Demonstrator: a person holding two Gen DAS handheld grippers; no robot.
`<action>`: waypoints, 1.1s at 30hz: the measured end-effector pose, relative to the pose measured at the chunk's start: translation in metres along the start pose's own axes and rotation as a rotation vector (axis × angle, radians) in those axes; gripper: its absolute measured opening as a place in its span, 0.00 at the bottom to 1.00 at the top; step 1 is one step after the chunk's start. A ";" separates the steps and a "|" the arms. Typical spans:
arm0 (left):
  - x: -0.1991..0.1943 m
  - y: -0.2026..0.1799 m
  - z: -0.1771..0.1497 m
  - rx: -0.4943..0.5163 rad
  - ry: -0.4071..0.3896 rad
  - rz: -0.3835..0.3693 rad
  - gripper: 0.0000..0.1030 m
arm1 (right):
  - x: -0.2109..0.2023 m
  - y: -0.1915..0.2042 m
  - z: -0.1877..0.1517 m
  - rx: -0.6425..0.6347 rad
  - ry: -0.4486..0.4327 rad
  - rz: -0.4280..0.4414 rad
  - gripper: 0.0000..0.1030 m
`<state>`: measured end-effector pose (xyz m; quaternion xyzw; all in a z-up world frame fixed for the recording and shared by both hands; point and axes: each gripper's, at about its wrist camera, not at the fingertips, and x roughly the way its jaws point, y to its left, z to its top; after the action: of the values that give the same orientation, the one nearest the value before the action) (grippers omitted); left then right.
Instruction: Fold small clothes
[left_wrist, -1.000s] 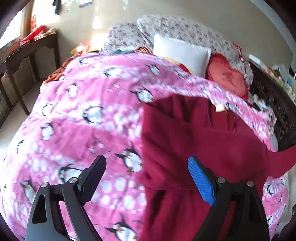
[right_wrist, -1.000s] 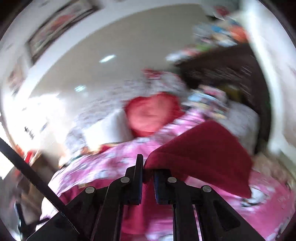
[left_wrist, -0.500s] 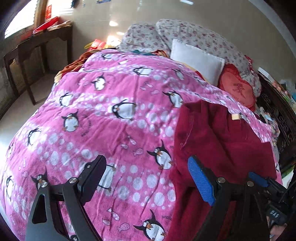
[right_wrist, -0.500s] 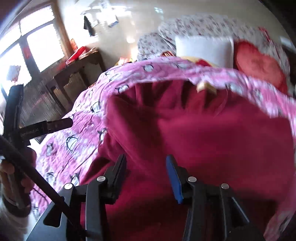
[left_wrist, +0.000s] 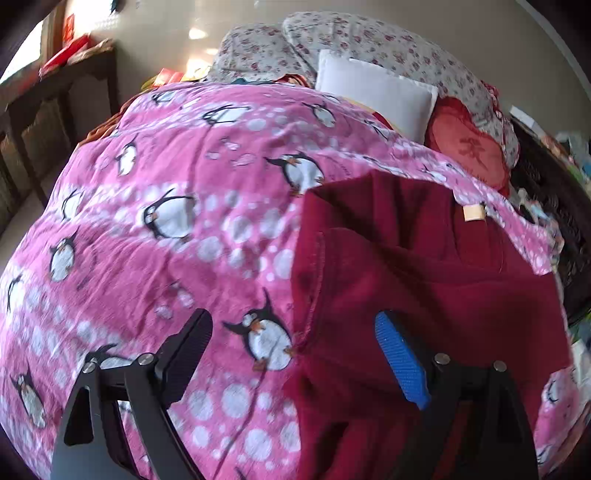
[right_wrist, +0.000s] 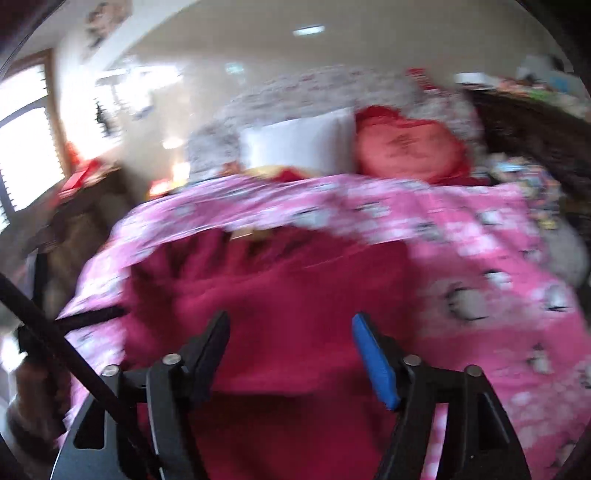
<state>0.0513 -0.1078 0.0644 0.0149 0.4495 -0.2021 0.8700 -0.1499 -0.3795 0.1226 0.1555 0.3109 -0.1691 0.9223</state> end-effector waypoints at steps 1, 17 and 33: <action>0.000 -0.005 0.000 0.019 -0.014 -0.005 0.65 | 0.005 -0.010 0.005 0.012 -0.002 -0.050 0.75; -0.035 -0.004 0.019 0.079 -0.187 0.057 0.00 | 0.047 -0.059 0.023 0.144 -0.005 -0.031 0.13; -0.025 0.006 -0.006 0.040 -0.097 0.046 0.35 | 0.030 -0.026 -0.054 -0.071 0.150 -0.068 0.33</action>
<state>0.0357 -0.0930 0.0793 0.0325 0.4021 -0.1917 0.8947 -0.1665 -0.3884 0.0580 0.1241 0.3898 -0.1769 0.8952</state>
